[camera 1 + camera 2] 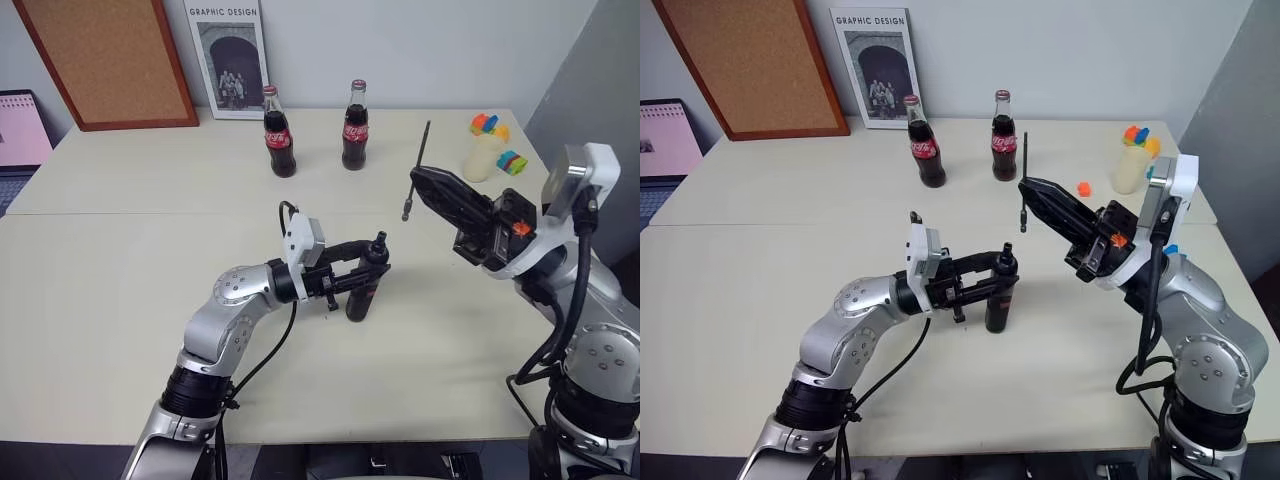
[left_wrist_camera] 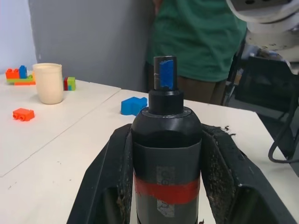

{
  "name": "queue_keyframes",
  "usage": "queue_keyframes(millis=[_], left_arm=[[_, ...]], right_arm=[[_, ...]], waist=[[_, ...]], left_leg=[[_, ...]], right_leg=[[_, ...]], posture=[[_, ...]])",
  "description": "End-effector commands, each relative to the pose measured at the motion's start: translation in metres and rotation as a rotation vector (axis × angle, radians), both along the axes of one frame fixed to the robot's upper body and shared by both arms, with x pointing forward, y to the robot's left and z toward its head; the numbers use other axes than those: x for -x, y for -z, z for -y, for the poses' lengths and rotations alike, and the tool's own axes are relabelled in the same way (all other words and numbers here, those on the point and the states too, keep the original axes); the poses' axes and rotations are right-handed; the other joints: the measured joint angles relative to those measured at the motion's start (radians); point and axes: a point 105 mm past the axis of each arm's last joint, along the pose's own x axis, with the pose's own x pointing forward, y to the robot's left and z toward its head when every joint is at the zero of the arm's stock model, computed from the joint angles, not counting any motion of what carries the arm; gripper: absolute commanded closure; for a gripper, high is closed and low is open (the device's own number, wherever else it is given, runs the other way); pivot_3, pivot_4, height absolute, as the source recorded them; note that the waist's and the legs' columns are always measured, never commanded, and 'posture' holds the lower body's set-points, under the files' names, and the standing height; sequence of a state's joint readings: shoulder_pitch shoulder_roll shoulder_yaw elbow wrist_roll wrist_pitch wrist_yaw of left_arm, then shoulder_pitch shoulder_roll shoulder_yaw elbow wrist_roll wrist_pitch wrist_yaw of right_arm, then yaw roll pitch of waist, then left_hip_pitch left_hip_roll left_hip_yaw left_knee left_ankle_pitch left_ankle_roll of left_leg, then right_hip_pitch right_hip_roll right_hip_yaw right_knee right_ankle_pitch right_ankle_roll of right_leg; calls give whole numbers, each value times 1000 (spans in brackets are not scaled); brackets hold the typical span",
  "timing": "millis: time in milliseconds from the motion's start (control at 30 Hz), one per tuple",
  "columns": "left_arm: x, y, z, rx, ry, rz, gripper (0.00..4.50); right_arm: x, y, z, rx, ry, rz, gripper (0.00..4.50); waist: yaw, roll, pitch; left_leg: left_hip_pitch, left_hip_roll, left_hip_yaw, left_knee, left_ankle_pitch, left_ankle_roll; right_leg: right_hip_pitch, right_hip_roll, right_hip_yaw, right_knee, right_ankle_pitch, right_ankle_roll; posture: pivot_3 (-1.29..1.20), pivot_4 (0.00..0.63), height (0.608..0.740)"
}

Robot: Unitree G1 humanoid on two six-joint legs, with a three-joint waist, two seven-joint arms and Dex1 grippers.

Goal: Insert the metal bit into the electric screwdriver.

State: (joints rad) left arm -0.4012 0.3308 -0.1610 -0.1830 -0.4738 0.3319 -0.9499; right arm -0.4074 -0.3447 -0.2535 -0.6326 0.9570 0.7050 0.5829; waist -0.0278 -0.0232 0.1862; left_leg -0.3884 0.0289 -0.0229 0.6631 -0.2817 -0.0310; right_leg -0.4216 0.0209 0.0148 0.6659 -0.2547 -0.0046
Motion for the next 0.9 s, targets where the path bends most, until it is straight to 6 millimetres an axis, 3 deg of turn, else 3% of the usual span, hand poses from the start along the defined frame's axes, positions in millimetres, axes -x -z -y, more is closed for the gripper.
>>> queue_keyframes(millis=[33,400,900], left_arm=[[10,-6,0,1,32,52,2874],[20,3,-15,-7,-12,21,2875],[35,6,-14,-20,26,16,2875]], right_arm=[[2,-4,-3,-16,-12,59,4500],[7,5,-14,-25,-83,67,4500],[17,9,-29,-42,-173,38,4500]], waist=[[0,0,0],[-1,0,0],[-1,0,0]], left_leg=[[0,0,0,0,0,0],[3,1,-1,0,0,0],[6,1,-1,0,0,0]], right_leg=[[0,0,0,0,0,0],[1,-1,2,1,0,0],[2,-3,3,7,0,0]], posture=[[0,150,740],[0,150,740],[0,150,740]])
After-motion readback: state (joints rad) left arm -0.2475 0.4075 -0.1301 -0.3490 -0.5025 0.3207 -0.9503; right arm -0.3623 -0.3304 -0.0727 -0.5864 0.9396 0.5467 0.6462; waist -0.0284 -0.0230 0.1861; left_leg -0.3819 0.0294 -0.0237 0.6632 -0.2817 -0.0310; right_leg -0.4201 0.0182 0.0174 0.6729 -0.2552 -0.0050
